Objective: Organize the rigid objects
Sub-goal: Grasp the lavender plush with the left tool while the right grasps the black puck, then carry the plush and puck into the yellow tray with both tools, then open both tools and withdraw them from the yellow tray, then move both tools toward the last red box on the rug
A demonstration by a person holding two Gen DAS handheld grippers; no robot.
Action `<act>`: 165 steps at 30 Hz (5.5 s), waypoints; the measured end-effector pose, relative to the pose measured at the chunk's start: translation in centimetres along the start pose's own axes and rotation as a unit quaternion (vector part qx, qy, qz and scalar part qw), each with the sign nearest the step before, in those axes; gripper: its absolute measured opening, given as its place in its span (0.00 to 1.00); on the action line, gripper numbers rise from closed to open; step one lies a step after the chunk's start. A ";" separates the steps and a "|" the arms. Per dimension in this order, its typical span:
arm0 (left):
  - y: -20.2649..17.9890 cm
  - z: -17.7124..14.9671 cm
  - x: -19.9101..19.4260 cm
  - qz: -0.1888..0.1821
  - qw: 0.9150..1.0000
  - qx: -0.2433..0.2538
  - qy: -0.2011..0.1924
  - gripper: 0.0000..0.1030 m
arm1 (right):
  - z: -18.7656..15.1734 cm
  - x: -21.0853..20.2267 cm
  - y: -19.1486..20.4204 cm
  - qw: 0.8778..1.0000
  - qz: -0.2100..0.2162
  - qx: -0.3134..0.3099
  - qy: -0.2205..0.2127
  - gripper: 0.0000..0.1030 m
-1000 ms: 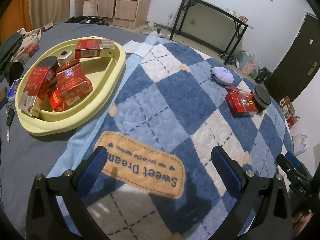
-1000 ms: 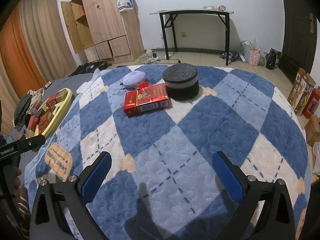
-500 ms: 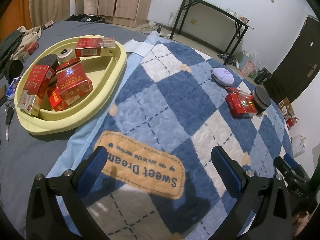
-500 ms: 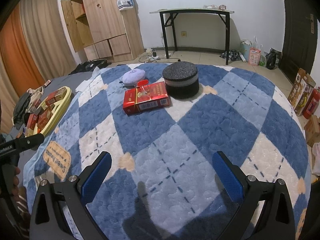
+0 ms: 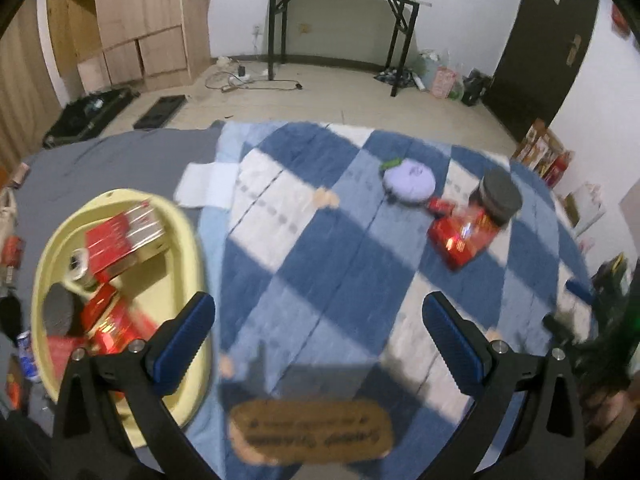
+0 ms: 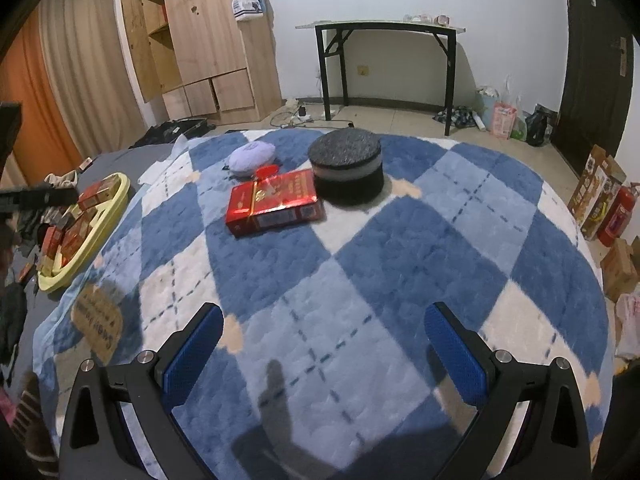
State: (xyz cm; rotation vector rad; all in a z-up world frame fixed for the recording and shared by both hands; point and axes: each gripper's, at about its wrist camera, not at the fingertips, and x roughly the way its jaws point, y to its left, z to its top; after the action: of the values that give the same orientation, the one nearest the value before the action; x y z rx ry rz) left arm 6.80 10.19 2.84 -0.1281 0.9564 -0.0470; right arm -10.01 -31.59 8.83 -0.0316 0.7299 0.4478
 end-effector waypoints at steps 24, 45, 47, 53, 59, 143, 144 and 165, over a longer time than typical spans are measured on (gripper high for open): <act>-7.7 8.2 16.5 0.011 0.982 -0.186 0.030 0.89 | 6.9 12.8 0.0 0.999 -0.007 -0.002 -0.035 1.00; -10.1 8.0 15.4 0.039 0.996 -0.079 0.023 0.58 | 8.3 15.5 -5.8 0.990 0.030 0.114 -0.083 0.71; -9.5 8.4 13.1 0.029 0.996 -0.081 0.011 0.58 | 8.2 14.3 -6.1 0.989 0.019 0.113 -0.098 0.71; -7.0 8.8 4.3 0.030 0.999 -0.035 -0.008 0.58 | 8.3 9.6 -6.1 0.989 0.013 0.085 -0.120 0.71; -3.5 7.1 -3.7 0.060 0.997 0.054 -0.012 0.58 | 8.4 3.1 -4.7 0.987 0.045 0.089 -0.127 0.71; -10.2 -6.6 -2.2 -0.008 0.998 -0.014 -0.053 1.00 | 0.7 -7.8 -0.5 0.998 0.040 0.014 -0.051 1.00; -10.2 -6.9 -1.9 -0.010 0.999 -0.018 -0.043 1.00 | 0.4 -7.6 -0.9 0.998 0.039 0.024 -0.049 1.00; -1.6 -8.6 -3.4 0.044 0.987 -0.146 -0.053 1.00 | 0.9 -0.9 -0.1 0.998 0.058 0.021 -0.017 1.00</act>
State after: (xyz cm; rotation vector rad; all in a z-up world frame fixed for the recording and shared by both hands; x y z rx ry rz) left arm -2.16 8.15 0.93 -0.3545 0.8571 0.1800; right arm -9.96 -31.82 10.10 0.0574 0.7104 0.5432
